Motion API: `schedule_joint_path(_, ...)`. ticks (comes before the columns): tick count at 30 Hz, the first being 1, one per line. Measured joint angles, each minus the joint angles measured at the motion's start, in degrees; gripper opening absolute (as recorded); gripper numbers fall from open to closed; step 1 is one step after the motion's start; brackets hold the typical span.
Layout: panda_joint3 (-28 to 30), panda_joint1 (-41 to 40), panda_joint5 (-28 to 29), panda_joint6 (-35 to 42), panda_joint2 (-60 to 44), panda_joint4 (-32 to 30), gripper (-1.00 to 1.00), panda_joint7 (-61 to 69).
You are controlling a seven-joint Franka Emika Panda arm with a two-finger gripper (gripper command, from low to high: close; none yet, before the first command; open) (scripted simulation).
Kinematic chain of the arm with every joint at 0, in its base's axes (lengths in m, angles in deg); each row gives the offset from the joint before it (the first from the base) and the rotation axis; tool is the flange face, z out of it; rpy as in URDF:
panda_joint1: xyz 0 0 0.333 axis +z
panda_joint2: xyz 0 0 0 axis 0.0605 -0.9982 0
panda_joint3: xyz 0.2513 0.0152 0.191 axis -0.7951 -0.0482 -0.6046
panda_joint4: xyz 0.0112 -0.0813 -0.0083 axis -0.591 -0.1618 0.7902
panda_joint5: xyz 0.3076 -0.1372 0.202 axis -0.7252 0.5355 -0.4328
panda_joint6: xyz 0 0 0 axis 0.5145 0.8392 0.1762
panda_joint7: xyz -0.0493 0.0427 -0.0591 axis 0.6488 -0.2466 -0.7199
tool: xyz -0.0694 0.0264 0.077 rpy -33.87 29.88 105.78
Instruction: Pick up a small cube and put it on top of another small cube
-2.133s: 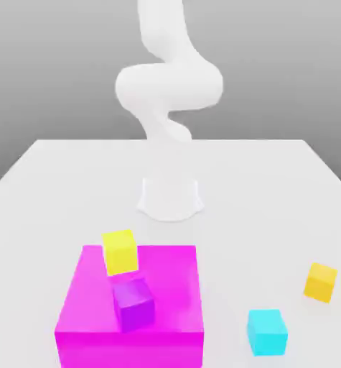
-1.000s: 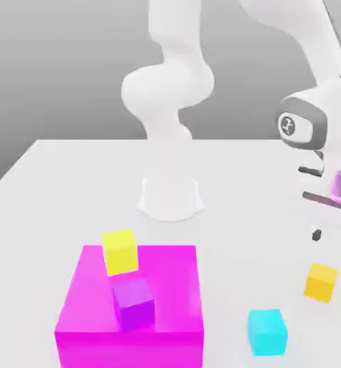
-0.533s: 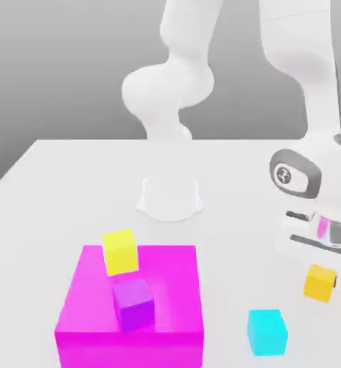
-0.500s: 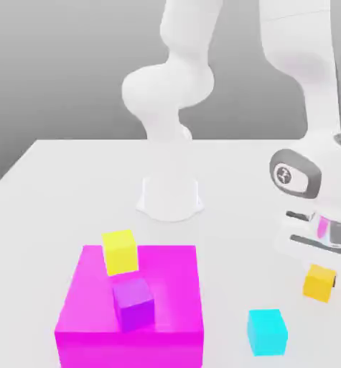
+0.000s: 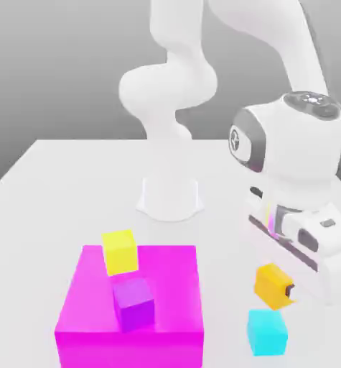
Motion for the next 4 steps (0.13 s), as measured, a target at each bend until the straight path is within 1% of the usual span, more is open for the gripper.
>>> schedule_joint_path(1, -0.6, -0.5, -1.0, -1.6, -1.8, 0.1, 1.00, 0.7)
schedule_joint_path(4, -0.6, -0.5, -1.0, -1.6, -1.8, 0.1, 1.00, 0.7)
